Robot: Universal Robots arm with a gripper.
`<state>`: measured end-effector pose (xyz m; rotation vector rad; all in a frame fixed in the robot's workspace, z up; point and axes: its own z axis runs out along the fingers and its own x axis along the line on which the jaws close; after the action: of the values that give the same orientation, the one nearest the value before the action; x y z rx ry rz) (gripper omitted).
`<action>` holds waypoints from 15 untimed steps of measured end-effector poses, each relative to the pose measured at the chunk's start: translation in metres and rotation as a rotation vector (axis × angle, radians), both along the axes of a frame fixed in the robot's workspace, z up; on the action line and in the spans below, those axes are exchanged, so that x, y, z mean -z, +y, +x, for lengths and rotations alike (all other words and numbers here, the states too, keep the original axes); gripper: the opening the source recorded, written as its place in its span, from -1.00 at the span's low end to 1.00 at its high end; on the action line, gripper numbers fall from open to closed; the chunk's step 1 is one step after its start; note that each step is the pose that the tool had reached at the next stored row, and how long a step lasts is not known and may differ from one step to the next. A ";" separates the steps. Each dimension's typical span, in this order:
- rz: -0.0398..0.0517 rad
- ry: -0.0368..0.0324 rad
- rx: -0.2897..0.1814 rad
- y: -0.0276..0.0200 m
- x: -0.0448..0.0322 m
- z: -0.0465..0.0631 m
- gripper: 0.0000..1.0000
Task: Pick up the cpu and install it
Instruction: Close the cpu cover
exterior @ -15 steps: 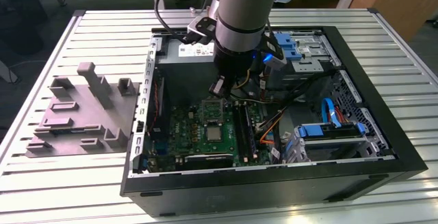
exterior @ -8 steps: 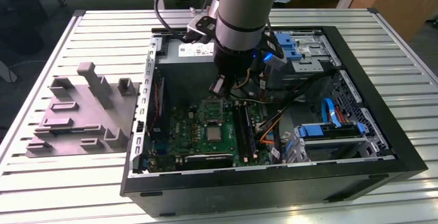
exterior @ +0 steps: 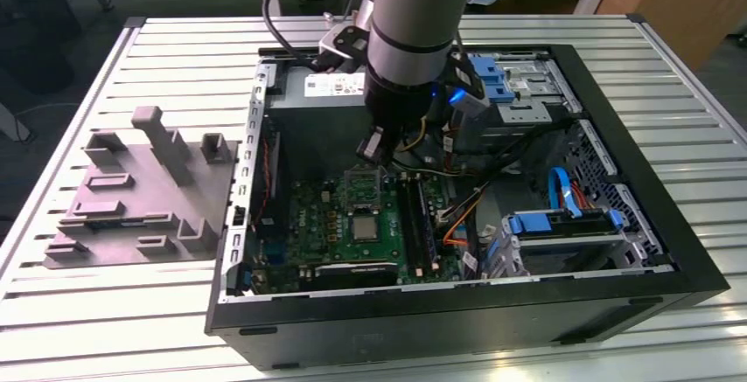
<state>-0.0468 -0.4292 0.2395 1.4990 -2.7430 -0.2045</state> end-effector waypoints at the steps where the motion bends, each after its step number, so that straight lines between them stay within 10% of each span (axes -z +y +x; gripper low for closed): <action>1: 0.0001 0.0002 0.000 0.0000 -0.0002 0.000 -0.79; 15: 0.0005 0.0043 -0.007 0.0000 -0.0015 0.000 -0.79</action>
<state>-0.0468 -0.4292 0.2410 1.5059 -2.7344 -0.2080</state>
